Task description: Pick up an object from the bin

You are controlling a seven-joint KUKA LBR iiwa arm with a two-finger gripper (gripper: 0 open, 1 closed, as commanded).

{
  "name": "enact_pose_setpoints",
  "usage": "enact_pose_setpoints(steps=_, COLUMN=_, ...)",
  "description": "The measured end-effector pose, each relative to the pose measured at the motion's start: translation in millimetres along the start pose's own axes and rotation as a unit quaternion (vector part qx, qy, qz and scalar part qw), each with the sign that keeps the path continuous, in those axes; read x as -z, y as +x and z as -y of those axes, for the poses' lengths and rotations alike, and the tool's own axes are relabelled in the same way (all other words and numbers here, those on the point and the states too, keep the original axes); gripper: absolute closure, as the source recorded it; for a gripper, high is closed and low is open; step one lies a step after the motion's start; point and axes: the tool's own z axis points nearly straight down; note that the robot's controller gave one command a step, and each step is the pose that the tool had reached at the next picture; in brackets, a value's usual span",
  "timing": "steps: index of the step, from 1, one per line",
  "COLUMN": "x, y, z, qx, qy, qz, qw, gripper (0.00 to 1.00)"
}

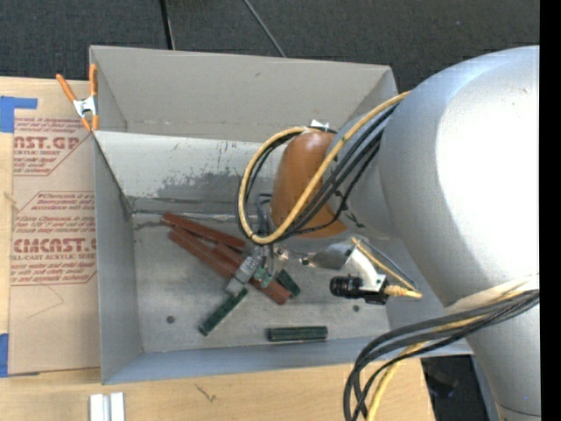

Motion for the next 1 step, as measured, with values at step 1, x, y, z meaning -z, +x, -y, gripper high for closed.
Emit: enact_pose_setpoints(steps=1, x=0.1, y=-1.6, z=0.5, qx=0.0, qy=0.0, qz=0.0003, qw=1.0, gripper=1.0)
